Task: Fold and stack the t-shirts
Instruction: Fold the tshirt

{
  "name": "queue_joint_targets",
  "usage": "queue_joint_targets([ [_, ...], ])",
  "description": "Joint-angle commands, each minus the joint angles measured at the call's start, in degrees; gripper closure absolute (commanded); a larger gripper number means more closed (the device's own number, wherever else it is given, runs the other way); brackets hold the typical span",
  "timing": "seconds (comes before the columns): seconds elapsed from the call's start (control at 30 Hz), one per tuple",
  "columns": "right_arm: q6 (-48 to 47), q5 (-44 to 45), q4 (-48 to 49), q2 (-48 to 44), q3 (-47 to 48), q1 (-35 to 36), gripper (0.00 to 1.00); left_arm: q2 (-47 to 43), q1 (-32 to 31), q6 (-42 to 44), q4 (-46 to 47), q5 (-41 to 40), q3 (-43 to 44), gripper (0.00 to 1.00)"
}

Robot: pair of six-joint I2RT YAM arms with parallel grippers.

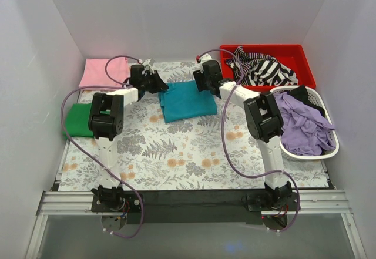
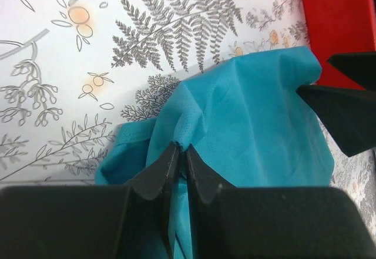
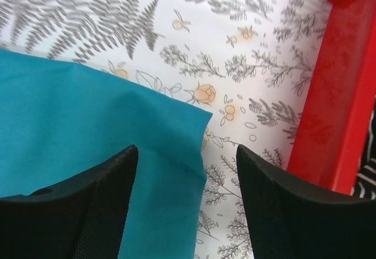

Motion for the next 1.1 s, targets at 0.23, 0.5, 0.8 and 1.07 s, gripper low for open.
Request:
queue_joint_targets([
  [0.23,-1.12,-6.43,-0.39,-6.51,3.14,-0.14,0.24,-16.24,1.04,3.07,-0.69,-13.91,-5.01,0.85],
  [0.5,-0.50,-8.72,-7.26,-0.80,10.35,-0.41,0.23,-16.69,1.13,0.87,-3.34,-14.90,-7.48,0.74],
  [0.8,1.52,-17.15,-11.65,4.48,16.42,-1.29,0.23,-10.89,0.69,-6.95,-1.39,0.25,-3.79,0.75],
  [1.07,3.71,-20.05,-10.78,1.58,10.36,-0.58,0.23,-8.61,0.60,-4.76,-4.21,-5.83,-4.24,0.75],
])
